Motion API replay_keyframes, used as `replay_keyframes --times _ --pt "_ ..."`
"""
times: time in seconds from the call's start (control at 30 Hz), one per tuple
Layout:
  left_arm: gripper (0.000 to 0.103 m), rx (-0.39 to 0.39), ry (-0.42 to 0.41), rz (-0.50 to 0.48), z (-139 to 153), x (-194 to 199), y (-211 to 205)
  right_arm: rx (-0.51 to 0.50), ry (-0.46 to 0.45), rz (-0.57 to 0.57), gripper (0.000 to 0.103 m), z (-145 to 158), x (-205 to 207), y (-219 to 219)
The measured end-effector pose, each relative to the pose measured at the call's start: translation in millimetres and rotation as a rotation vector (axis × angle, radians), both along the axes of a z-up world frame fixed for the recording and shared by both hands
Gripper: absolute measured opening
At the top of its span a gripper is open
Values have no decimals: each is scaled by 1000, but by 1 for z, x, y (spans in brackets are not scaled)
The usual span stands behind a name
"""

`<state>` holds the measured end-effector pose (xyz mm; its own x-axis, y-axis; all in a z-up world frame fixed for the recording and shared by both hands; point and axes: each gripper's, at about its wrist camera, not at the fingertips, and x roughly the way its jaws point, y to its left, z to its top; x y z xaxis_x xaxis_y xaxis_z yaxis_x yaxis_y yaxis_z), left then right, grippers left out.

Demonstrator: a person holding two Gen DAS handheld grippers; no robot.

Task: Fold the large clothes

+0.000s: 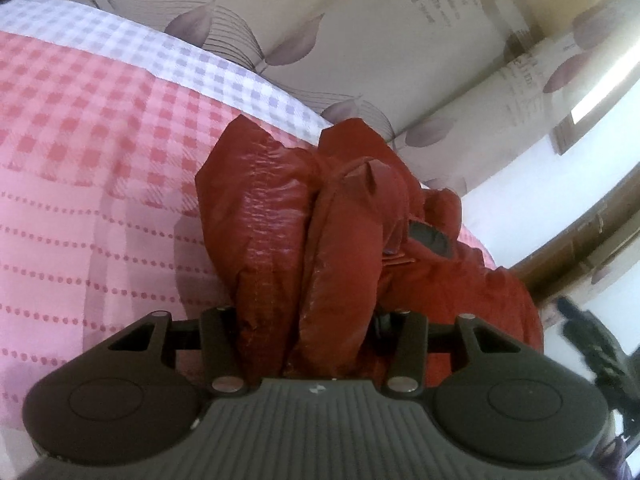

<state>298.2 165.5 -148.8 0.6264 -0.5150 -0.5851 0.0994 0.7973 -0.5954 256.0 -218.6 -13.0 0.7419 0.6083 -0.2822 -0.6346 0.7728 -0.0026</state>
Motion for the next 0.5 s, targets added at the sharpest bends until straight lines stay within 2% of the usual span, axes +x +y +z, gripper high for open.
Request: replay_keyframes --times 0.13,0.2,0.27,0.33,0.43,0.5 --pt "48 -34 17 -2 2 -1 4 -142 56 49 12 -23 25 41" --pt "48 -74 32 16 11 -5 2 -206 114 41 6 -41 48 55" --pt "47 -102 39 3 29 -11 -8 -192 179 32 5 -62 64 57" --pt "47 -74 46 -26 52 -17 -26 -183 210 37 5 -69 69 59" --pt "47 -90 75 -62 88 -20 -60 -94 298 38 5 -77 81 50" --pt "47 -40 70 -98 113 -20 -93 -5 354 39 5 -82 88 37"
